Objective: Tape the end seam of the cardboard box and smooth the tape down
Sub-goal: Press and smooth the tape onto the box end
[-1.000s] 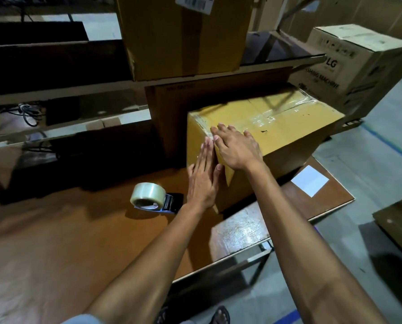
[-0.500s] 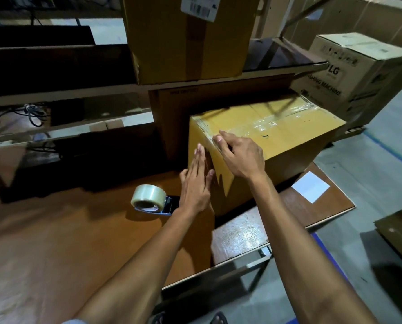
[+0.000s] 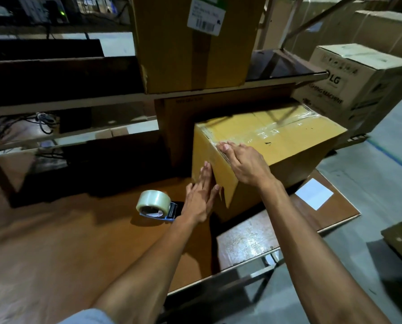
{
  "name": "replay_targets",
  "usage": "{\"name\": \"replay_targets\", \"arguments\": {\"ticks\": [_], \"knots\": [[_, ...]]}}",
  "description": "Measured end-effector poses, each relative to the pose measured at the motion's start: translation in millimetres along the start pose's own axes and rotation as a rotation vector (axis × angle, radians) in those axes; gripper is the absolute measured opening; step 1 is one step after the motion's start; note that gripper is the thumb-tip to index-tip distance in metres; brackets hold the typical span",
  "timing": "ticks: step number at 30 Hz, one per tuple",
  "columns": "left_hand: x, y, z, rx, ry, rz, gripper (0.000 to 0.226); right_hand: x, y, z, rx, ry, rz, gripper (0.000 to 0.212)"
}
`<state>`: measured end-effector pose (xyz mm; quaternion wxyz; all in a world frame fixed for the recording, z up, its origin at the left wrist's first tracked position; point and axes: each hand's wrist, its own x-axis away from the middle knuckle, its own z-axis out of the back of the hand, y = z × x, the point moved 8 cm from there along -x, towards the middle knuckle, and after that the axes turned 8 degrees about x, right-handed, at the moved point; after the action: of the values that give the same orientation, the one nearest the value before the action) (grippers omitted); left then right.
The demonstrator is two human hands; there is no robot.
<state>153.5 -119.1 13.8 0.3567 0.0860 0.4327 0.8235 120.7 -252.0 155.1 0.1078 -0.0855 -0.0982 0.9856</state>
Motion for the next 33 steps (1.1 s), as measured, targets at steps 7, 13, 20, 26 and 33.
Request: {"name": "replay_targets", "arguments": {"ticks": [7,13,20,26,33], "knots": [[-20.2,31.3,24.8,0.05,0.117,-0.086,0.082,0.1,0.1,0.7,-0.017,0.017,-0.021,0.097],[-26.1,39.4,16.1,0.156,0.134,-0.06,0.075,-1.8,3.1,-2.4,0.001,0.024,-0.042,0.094],[6.4,-6.2,-1.3,0.046,0.045,-0.01,0.082,-2.2,4.1,0.7,-0.002,0.049,-0.028,0.079],[-9.7,27.9,20.9,0.107,0.152,-0.042,0.073,2.5,-1.7,6.5,0.018,0.056,-0.028,0.071],[-14.1,43.4,9.7,0.231,0.138,-0.051,0.074,2.4,-0.7,3.7,0.03,0.043,-0.035,0.071]]}}
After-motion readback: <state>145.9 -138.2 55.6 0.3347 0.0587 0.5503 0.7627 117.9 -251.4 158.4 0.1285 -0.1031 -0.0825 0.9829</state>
